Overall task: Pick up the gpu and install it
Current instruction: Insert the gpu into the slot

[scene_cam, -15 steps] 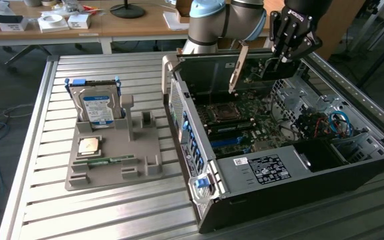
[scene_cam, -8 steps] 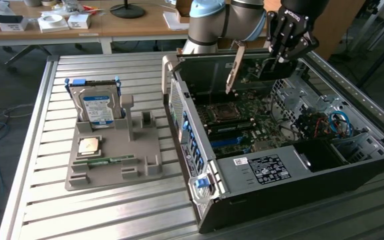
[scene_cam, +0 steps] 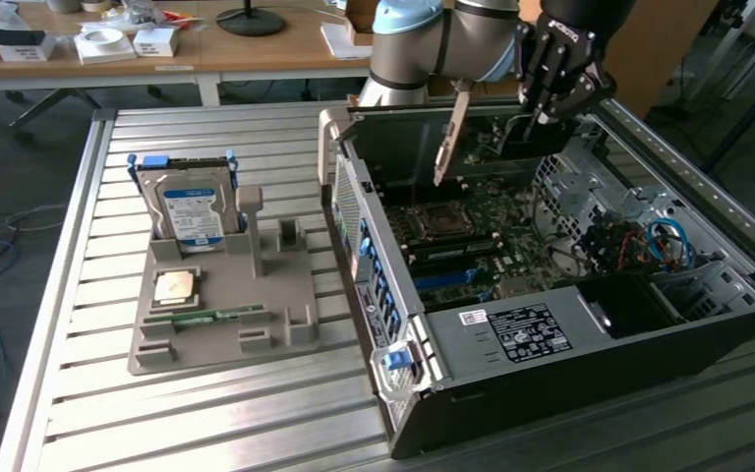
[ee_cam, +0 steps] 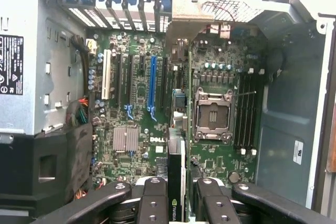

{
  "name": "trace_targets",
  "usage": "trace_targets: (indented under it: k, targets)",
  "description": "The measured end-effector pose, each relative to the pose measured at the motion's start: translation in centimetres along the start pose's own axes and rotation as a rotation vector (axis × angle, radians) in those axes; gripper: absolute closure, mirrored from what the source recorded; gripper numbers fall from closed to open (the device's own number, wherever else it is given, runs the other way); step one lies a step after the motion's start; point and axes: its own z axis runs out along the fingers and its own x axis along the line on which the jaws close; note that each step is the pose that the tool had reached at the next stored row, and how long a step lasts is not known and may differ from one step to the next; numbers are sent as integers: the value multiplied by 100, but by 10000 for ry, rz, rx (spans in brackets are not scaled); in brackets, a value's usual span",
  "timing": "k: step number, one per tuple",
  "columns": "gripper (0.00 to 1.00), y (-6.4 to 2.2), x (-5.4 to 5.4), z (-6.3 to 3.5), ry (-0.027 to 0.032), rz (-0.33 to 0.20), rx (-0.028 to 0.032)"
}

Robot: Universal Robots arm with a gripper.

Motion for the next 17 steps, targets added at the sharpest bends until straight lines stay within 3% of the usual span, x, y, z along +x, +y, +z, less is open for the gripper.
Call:
trace_targets:
  k: [6,17]
  targets:
    - [74,59,-3,2,0,0,4]
    - [74,66,-3,19,-3,0,5]
